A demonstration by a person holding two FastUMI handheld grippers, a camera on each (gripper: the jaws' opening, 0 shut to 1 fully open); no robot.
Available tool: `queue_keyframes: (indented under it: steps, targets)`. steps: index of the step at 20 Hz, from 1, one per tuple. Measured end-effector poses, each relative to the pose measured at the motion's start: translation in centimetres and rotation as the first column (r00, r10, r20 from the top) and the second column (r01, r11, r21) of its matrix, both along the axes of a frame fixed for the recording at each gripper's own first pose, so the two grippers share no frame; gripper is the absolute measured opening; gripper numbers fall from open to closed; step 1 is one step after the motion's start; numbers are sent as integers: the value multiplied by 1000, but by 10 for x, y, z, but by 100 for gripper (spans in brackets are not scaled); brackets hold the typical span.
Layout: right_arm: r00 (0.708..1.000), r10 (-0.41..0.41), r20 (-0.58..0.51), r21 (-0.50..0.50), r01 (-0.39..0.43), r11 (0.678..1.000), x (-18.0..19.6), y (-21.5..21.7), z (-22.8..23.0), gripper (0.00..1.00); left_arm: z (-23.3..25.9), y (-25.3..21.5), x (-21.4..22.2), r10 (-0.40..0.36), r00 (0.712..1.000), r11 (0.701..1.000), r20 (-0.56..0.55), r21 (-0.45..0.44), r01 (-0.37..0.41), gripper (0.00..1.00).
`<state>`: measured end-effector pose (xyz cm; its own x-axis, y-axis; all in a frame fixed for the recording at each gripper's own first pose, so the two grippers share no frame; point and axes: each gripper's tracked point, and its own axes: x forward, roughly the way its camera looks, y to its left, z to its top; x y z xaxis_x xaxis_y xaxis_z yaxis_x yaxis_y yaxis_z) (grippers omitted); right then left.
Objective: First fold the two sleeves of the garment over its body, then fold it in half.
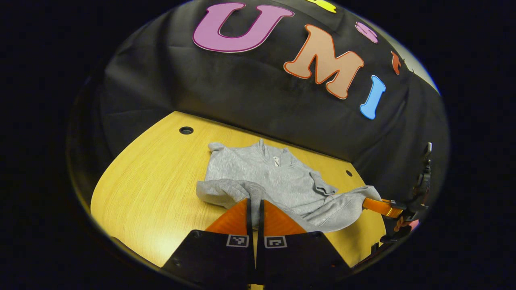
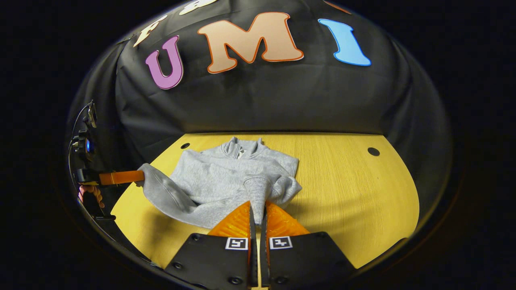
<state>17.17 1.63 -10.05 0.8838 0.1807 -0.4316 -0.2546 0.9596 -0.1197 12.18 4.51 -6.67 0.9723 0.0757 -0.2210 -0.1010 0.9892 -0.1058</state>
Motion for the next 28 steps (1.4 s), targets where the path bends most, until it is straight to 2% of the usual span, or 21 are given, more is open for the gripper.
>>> queue_keyframes:
  steps: [8,12,16,19,20,22,25,26,27,28]
  targets:
    - [997,-22,-69,16,23,1000,79,1,-17,5,-2,21,79,54,998,998,-34,-6,-55,0]
    - [989,-48,-141,24,52,998,114,-8,-47,5,-17,31,113,72,995,996,-71,49,-68,0]
    - [981,-51,-188,26,57,998,129,-13,-74,5,-40,38,134,89,987,992,-131,95,-77,0]
    - [982,-34,-186,38,42,998,134,-13,-78,5,-56,42,141,102,983,994,-155,67,-92,0]
    - [982,-30,-188,42,39,998,132,-13,-77,10,-56,42,142,100,983,994,-151,54,-93,1]
    - [979,-28,-200,68,43,997,133,-13,-78,11,-59,48,142,103,984,994,-145,40,-99,6]
    - [975,-16,-223,126,45,991,132,-9,-76,20,-61,43,146,72,988,997,-133,-23,-76,30]
    - [974,-4,-226,145,38,989,131,-5,-75,34,-61,37,145,53,990,997,-131,-44,-59,34]
    - [974,6,-226,155,29,987,131,0,-74,42,-61,34,146,42,991,998,-130,-44,-48,58]
    - [974,13,-225,153,22,988,131,4,-77,62,-61,35,146,45,989,999,-140,-22,-48,67]
